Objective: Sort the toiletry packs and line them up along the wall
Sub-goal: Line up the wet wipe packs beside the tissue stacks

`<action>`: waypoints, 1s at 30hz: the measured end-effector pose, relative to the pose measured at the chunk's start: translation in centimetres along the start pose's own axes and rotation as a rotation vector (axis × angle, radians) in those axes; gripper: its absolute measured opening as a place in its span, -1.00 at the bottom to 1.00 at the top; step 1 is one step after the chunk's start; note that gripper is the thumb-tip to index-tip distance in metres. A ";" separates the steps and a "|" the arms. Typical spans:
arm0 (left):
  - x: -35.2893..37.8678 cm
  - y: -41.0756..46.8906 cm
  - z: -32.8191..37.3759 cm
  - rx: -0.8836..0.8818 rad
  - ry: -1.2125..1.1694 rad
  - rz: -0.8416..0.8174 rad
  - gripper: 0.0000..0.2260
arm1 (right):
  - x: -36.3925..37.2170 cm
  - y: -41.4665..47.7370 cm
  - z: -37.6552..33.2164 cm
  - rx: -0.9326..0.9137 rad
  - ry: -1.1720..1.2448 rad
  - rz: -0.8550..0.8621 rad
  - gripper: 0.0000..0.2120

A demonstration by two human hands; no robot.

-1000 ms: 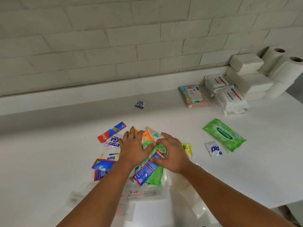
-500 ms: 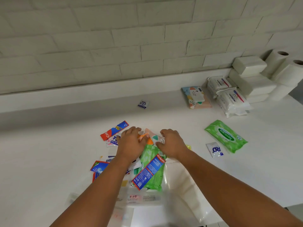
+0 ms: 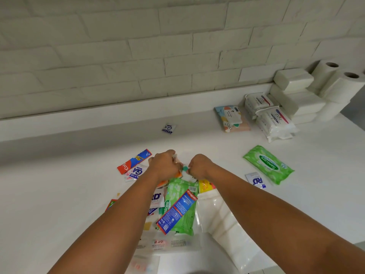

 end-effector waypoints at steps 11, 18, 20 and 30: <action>-1.7 0.2 1.3 -0.008 -0.378 0.056 -0.57 | -2.8 -3.8 1.2 -0.154 0.391 0.333 -0.90; -2.1 0.0 2.8 0.077 -0.281 -0.123 -0.68 | -5.4 -6.2 2.4 -0.265 0.548 0.488 -0.87; -1.7 0.2 3.2 0.079 -0.313 -0.130 -0.72 | -6.1 -6.5 2.9 -0.305 0.592 0.501 -0.88; -0.3 2.2 7.6 0.116 -0.590 0.008 -0.72 | -9.3 -5.8 8.5 -0.343 1.101 0.439 -0.66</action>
Point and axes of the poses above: each hand's wrist, its own y-axis towards the middle knuckle, its own x-axis out of the palm, z = x × y, the point moved 3 cm from there along y, towards the middle knuckle, and after that the axes turned 3 degrees about -z, right-handed, at the moved point
